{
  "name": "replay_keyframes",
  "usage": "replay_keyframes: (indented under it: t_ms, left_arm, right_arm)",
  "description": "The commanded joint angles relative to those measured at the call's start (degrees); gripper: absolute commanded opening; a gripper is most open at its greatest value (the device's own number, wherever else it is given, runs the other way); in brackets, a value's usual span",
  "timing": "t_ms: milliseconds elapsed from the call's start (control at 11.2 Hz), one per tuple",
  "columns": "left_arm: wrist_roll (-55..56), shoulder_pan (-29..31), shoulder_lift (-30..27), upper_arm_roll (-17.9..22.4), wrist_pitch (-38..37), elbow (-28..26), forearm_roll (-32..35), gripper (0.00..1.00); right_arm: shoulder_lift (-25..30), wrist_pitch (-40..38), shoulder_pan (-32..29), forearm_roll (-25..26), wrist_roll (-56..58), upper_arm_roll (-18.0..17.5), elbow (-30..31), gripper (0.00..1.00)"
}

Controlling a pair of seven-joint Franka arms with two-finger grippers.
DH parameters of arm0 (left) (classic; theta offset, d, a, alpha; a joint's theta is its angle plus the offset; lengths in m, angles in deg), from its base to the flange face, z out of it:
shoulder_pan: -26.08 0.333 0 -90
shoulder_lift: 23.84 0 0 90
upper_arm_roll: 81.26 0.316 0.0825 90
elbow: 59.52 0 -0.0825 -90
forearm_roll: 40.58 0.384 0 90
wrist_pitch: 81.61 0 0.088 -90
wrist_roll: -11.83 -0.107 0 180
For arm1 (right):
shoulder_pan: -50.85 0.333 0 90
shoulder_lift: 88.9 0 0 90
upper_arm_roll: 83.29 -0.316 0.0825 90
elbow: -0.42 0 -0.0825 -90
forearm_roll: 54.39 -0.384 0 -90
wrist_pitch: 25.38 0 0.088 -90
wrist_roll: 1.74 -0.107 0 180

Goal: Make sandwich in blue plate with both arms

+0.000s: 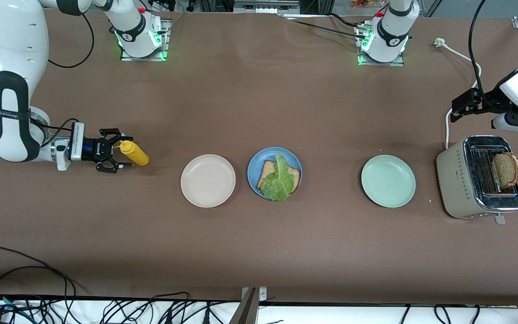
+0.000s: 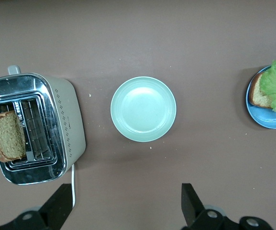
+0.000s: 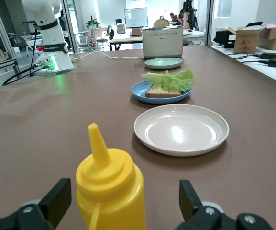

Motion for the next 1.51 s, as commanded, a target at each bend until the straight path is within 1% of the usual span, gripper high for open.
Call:
replay_keyframes:
  t_ms: [0, 178, 356, 533, 711, 800, 978, 1156, 1244, 1422]
  left_arm:
    - [-0.25, 0.03, 0.67, -0.12, -1.35, 1.86, 0.4, 1.0]
    - [-0.25, 0.03, 0.67, -0.12, -1.26, 1.86, 0.4, 1.0]
    - [-0.25, 0.03, 0.67, -0.12, -1.26, 1.86, 0.4, 1.0]
    - [-0.25, 0.03, 0.67, -0.12, -1.26, 1.86, 0.4, 1.0]
    - [-0.25, 0.03, 0.67, -0.12, -1.26, 1.86, 0.4, 1.0]
    - [-0.25, 0.03, 0.67, -0.12, -1.26, 1.86, 0.31, 1.0]
    - [-0.25, 0.03, 0.67, -0.12, -1.35, 1.86, 0.31, 1.0]
    - [-0.25, 0.03, 0.59, -0.12, -1.26, 1.86, 0.4, 1.0]
    - [-0.25, 0.03, 0.67, -0.12, -1.26, 1.86, 0.31, 1.0]
    - [-0.25, 0.03, 0.67, -0.12, -1.26, 1.86, 0.4, 1.0]
  right_arm:
    - [-0.9, -3.85, -0.36, 1.99, -5.9, 2.48, -1.7, 1.0]
    - [-0.9, -4.56, -0.36, 2.78, -6.71, 3.45, -1.7, 1.0]
    - [-0.81, -6.4, -0.36, 4.88, -10.38, 4.93, -1.79, 1.0]
    - [-0.37, -7.2, -0.27, 8.39, -15.73, 7.31, -5.55, 1.0]
    - [1.29, -8.51, -0.09, 13.21, -25.47, 10.03, -10.46, 1.0]
    - [1.74, -10.96, -0.09, 15.5, -31.0, 11.61, -13.36, 1.0]
    - [3.4, -11.78, 0.0, 19.98, -41.02, 12.68, -19.07, 1.0]
    - [6.12, -11.34, 0.26, 25.26, -52.62, 12.42, -24.18, 1.0]
    - [7.18, -11.07, 0.35, 28.07, -58.94, 11.46, -26.64, 1.0]
    - [9.46, -10.11, 0.35, 34.65, -70.98, 7.69, -32.44, 1.0]
